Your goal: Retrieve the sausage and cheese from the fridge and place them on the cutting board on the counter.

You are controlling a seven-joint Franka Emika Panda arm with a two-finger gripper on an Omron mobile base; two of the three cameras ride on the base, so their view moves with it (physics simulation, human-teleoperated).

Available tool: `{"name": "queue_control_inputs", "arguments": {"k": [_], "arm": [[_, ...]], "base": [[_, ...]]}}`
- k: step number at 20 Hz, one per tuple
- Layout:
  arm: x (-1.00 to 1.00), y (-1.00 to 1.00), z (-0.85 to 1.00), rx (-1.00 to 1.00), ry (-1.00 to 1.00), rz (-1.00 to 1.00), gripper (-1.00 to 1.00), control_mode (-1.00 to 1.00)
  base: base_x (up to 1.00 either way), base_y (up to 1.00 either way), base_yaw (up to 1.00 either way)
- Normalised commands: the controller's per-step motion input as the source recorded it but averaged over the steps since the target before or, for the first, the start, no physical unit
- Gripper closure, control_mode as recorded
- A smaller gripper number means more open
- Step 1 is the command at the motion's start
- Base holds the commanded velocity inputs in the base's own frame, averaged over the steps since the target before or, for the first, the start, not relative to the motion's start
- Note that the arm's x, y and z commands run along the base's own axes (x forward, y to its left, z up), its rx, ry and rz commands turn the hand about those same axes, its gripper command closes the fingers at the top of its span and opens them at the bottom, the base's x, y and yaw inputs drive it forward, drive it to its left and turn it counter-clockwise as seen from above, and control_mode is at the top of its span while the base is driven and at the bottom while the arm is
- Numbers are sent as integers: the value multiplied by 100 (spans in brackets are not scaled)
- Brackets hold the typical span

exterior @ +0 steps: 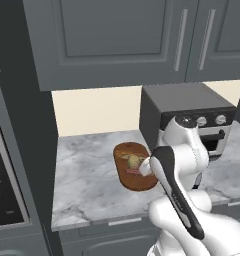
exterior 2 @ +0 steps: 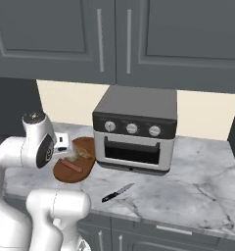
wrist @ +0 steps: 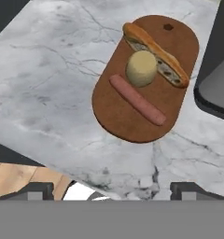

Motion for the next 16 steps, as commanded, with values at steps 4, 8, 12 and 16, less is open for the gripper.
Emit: {"name": "queue_control_inputs", "arguments": {"k": [4,8,12,16], "arm": [[-84,-26,16,1,-28,-1,-100,-100],[-86,-34,2,7,-24,0,-100,-100],[-92,-25,0,7,-31,0,-100,-100],[-91,-27,-7,8,-32,0,-100,-100]], "base": [[0,0,0],[0,0,0],[0,0,0],[0,0,0]]}}
